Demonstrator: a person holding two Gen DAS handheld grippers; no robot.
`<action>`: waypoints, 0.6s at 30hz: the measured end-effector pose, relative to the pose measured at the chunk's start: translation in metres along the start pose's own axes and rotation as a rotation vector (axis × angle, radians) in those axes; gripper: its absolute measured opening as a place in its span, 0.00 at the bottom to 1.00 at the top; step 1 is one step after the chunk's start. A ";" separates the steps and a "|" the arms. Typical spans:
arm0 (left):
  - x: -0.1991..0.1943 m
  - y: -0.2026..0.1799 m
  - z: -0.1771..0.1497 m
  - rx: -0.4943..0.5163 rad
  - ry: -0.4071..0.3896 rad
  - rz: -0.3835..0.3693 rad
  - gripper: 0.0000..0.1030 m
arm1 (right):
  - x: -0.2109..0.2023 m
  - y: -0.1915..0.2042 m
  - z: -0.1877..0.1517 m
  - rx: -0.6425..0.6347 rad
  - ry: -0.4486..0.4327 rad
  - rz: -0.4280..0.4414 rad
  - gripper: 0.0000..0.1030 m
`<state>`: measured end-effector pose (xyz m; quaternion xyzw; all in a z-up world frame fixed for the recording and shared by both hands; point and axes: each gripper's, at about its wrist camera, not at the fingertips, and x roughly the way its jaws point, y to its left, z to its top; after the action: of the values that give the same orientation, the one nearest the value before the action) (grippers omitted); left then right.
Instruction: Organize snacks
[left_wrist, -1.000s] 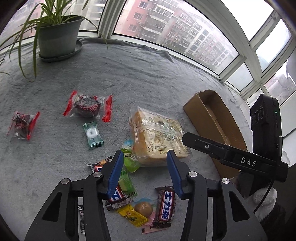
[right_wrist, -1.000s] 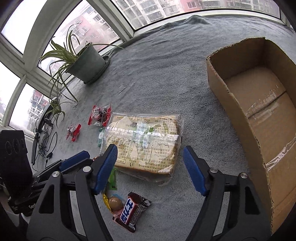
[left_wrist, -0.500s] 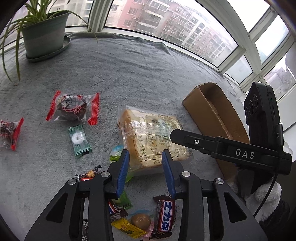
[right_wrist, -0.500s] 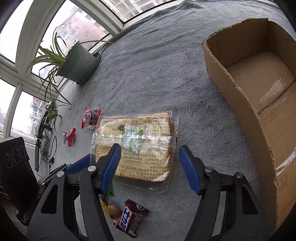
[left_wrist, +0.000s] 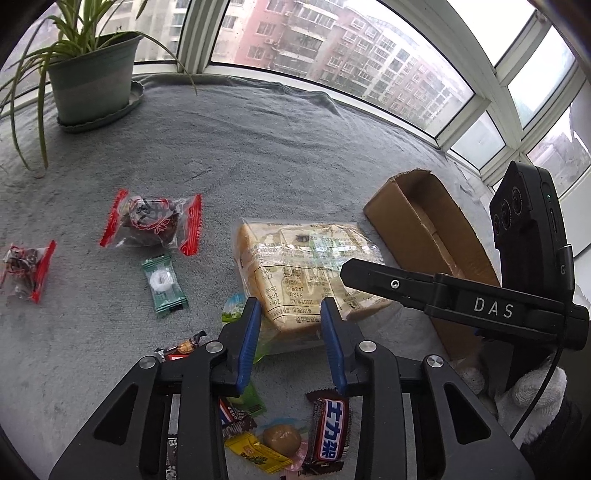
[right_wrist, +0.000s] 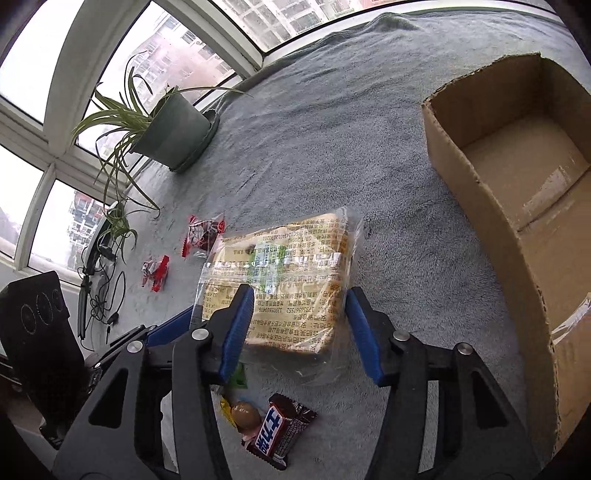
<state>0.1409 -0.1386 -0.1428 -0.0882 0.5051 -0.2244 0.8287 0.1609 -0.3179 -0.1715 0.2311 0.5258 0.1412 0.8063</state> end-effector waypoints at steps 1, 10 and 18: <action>0.000 -0.001 0.000 0.000 0.001 0.003 0.31 | -0.003 0.002 0.000 -0.007 -0.007 -0.001 0.54; -0.019 -0.022 0.005 0.012 -0.063 -0.030 0.31 | -0.056 0.006 -0.008 -0.064 -0.085 -0.021 0.54; -0.013 -0.071 0.011 0.080 -0.071 -0.106 0.31 | -0.118 -0.027 -0.023 -0.042 -0.176 -0.081 0.54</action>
<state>0.1260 -0.1963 -0.1009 -0.0895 0.4608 -0.2849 0.8357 0.0910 -0.3913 -0.1008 0.2042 0.4589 0.0985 0.8591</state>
